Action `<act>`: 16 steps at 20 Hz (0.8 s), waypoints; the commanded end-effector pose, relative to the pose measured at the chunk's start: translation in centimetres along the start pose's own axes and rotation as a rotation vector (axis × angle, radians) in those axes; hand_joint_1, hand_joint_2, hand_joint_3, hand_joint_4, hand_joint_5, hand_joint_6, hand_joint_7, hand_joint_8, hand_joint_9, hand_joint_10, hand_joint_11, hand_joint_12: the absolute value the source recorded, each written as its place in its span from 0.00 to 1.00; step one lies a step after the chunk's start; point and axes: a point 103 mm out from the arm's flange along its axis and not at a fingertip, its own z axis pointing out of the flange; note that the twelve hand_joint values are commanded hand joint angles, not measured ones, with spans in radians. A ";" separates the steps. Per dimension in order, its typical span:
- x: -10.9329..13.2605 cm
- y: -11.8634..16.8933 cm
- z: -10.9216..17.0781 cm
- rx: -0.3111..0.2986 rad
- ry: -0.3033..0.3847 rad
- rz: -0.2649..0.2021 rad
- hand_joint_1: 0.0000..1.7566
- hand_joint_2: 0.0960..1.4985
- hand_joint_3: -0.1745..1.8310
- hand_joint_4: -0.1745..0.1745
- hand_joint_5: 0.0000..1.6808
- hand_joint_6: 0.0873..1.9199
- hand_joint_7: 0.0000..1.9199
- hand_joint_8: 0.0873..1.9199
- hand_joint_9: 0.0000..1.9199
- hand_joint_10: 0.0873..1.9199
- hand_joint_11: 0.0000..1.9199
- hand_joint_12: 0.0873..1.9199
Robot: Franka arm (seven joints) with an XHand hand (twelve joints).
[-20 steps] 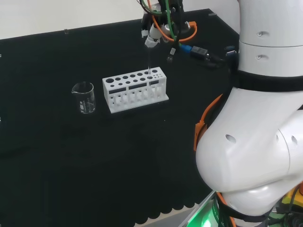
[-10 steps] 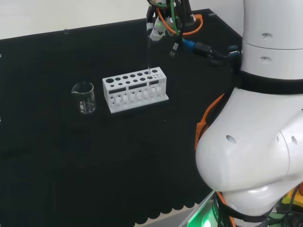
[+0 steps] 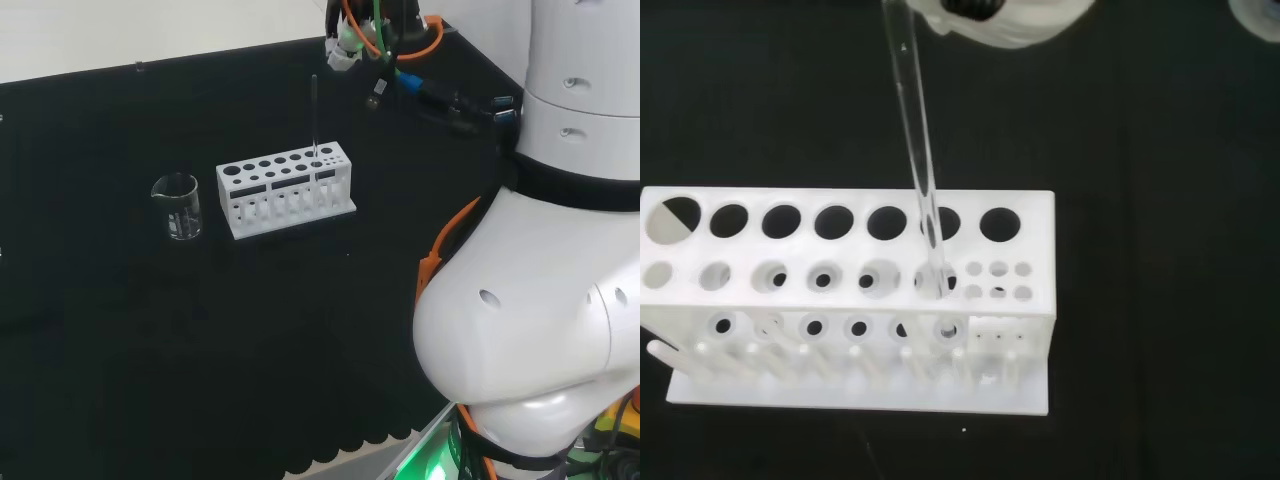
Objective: Put the glass rod back on the white test tube rack.
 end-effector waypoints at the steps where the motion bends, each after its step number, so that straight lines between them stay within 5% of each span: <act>1: 0.0 -1.0 0.0 -0.010 -0.016 0.027 0.69 0.68 0.00 0.00 0.77 0.21 0.92 0.07 1.00 0.00 0.93 0.14; 16: -0.1 -2.0 -0.9 -0.047 -0.012 0.031 0.69 0.70 0.00 0.00 0.74 0.29 0.92 0.10 1.00 0.00 0.90 0.19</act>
